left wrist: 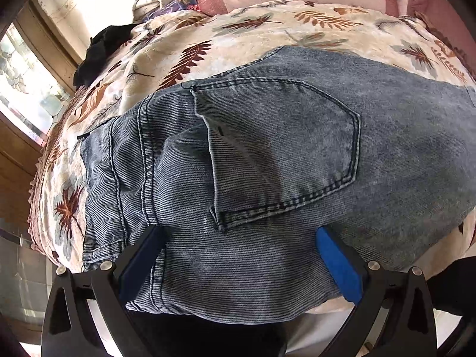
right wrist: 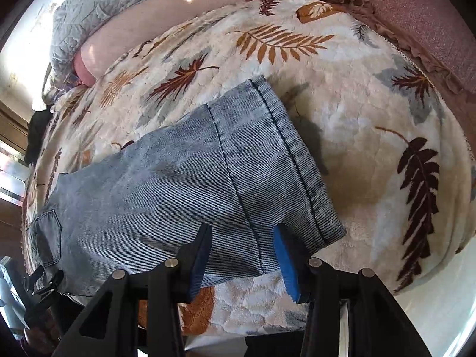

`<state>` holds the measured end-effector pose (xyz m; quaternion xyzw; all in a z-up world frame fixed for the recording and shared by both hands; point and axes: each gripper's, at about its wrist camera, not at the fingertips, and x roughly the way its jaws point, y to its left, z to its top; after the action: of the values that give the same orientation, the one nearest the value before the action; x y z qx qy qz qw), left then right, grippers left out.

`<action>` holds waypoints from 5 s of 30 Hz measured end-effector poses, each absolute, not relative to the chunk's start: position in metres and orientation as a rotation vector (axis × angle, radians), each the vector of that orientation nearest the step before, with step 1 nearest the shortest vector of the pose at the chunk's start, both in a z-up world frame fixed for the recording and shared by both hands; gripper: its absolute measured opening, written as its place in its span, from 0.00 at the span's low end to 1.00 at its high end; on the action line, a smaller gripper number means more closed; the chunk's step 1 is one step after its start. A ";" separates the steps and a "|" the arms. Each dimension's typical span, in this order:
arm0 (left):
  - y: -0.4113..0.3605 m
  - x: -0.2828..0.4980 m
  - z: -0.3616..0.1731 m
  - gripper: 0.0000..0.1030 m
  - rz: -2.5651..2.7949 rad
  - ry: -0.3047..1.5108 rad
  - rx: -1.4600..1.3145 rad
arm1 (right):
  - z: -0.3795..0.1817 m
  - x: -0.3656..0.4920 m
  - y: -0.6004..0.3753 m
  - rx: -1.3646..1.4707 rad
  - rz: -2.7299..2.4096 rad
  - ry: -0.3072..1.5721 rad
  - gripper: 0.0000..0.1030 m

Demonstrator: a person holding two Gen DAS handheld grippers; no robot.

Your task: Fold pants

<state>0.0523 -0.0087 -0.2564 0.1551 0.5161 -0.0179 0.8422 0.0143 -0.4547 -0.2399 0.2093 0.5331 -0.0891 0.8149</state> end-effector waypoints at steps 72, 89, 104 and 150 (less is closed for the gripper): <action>0.010 0.062 -0.192 1.00 -0.095 1.020 0.159 | -0.226 0.063 -0.308 0.634 0.402 0.974 0.48; -0.155 0.154 -0.223 1.00 -0.103 0.945 0.395 | -0.285 0.013 -0.356 0.578 0.333 1.057 0.23; -0.127 0.151 -0.212 1.00 -0.057 0.913 0.414 | -0.270 0.120 -0.366 0.719 0.329 0.915 0.26; 0.164 0.007 -0.202 1.00 0.273 0.971 -0.046 | -0.178 -0.009 -0.169 0.214 0.569 0.773 0.48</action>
<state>0.0073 0.1643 -0.2019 -0.0222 0.4653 0.1307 0.8751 -0.0091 -0.1692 -0.1784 0.1028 0.3710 0.2733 0.8815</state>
